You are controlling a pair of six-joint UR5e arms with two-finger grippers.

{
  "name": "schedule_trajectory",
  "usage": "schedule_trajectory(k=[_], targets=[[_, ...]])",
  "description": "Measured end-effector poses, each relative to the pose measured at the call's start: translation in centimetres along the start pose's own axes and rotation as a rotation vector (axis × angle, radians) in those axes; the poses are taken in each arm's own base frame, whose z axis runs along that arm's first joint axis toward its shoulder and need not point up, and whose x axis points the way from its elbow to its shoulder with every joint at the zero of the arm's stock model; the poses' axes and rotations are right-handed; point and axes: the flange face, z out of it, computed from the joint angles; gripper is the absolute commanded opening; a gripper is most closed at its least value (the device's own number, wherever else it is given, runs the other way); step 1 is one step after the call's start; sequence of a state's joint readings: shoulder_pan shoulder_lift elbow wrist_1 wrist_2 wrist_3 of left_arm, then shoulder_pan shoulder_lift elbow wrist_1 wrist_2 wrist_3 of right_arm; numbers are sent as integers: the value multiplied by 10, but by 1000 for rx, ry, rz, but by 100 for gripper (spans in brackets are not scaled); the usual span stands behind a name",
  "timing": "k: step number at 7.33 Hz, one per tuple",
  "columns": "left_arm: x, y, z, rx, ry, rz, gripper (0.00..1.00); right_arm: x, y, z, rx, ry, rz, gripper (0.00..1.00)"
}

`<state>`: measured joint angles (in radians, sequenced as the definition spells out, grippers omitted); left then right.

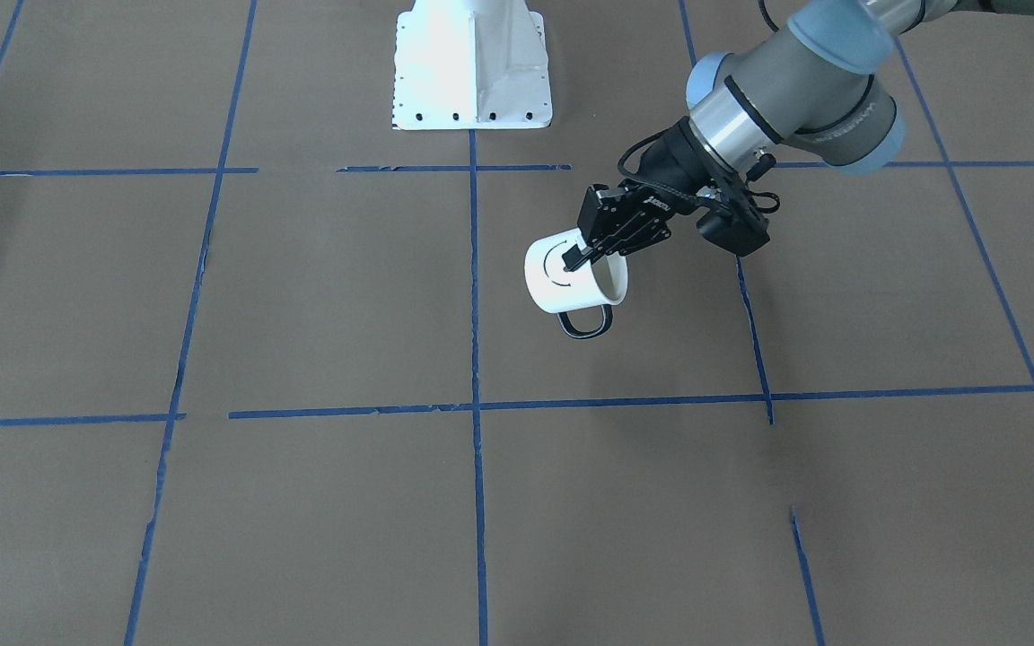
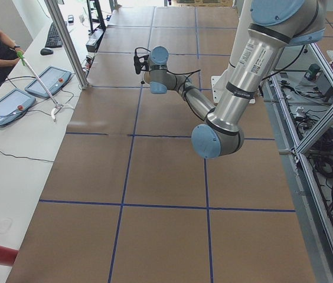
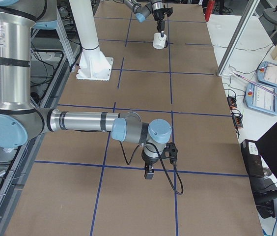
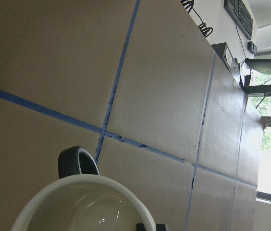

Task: Flip mug
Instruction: 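Lift the mug with the left gripper and carry it toward the table center, then rotate the mug upright with the left gripper and lower it onto the table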

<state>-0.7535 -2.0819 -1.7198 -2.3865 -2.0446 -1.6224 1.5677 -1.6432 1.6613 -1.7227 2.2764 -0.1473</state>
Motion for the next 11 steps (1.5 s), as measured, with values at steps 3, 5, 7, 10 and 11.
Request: schedule_trajectory(k=[3, 5, 7, 10, 11], targets=[[40, 23, 41, 30, -160, 149, 0, 0, 0, 0, 0, 0, 0, 100], [74, 39, 68, 52, -277, 223, 0, 0, 0, 0, 0, 0, 0, 100], [81, 66, 104, 89, -369, 266, 0, 0, 0, 0, 0, 0, 0, 100], [106, 93, 150, 98, -513, 336, 0, 0, 0, 0, -1, 0, 1, 100], [105, 100, 163, 109, -556, 363, 0, 0, 0, 0, -1, 0, 1, 100]])
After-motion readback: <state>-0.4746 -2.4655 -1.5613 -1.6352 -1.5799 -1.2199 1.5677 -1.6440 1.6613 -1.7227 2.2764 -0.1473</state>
